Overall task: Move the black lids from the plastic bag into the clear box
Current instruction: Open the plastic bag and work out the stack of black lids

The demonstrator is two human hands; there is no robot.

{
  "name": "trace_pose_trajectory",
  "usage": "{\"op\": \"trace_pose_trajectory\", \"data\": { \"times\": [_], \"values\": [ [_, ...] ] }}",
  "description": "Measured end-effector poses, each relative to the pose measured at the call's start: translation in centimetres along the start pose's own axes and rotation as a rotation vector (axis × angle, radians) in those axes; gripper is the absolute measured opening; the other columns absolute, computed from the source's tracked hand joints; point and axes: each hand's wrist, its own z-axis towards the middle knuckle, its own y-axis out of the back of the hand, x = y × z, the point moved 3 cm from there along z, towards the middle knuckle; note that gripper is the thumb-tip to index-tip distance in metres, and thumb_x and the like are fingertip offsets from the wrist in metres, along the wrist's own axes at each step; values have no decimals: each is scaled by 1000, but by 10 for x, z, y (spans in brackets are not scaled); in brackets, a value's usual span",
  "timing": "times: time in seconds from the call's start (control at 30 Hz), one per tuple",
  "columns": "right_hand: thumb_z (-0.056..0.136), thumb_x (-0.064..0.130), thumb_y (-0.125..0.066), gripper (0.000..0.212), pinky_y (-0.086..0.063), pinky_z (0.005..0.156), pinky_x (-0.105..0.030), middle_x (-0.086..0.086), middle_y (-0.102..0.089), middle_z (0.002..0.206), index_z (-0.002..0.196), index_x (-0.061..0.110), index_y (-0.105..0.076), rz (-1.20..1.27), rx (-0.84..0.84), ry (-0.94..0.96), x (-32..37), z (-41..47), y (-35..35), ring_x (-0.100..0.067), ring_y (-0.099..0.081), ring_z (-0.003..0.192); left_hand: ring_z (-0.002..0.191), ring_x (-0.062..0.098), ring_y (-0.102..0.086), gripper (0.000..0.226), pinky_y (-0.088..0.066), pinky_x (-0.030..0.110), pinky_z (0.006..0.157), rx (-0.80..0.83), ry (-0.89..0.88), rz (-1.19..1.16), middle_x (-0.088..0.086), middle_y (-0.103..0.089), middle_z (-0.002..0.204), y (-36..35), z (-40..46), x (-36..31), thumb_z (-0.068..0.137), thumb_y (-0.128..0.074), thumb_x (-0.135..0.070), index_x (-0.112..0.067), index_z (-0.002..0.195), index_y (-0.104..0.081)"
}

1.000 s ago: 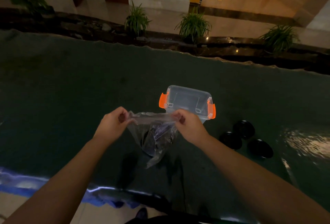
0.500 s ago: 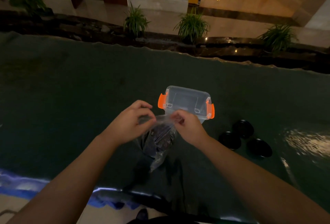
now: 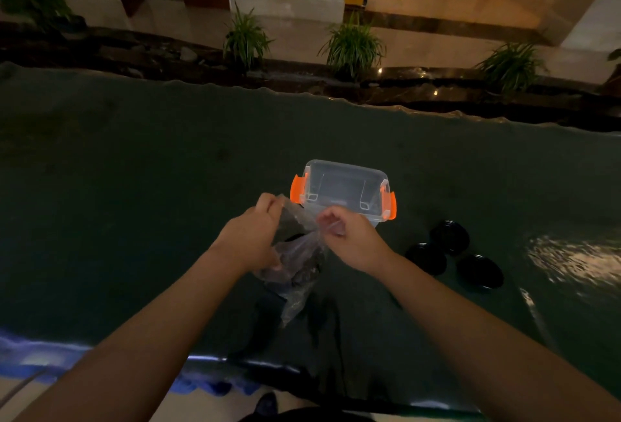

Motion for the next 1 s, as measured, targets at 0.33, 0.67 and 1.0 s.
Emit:
{"op": "trace_pose_trajectory", "data": {
  "times": [0.33,0.67,1.0],
  "values": [
    [90,47,-61,17,-33,114,-49,-2,-27,157,105,42,-69,-389,98,88,61,-8,-19,-25,-22,148,140,31,-39,173,-48,50,102,40,-17,48,4,-1,161,3,-11,-8,33,-90,-73,-18,158,16],
    [89,30,-71,43,-59,85,-42,-7,-67,108,127,17,-55,-657,122,-165,47,-11,-14,-24,-67,99,141,35,-39,180,-46,58,103,49,10,-38,-1,13,166,-2,-23,-1,21,-80,-85,-22,151,28],
    [89,9,-68,115,-49,55,-28,-2,-57,78,154,22,25,-658,256,-268,44,-22,3,-11,-59,63,146,31,-35,152,-43,57,109,-12,-70,-360,-16,14,165,-4,-29,5,39,-62,-102,-42,156,13]
  ]
}}
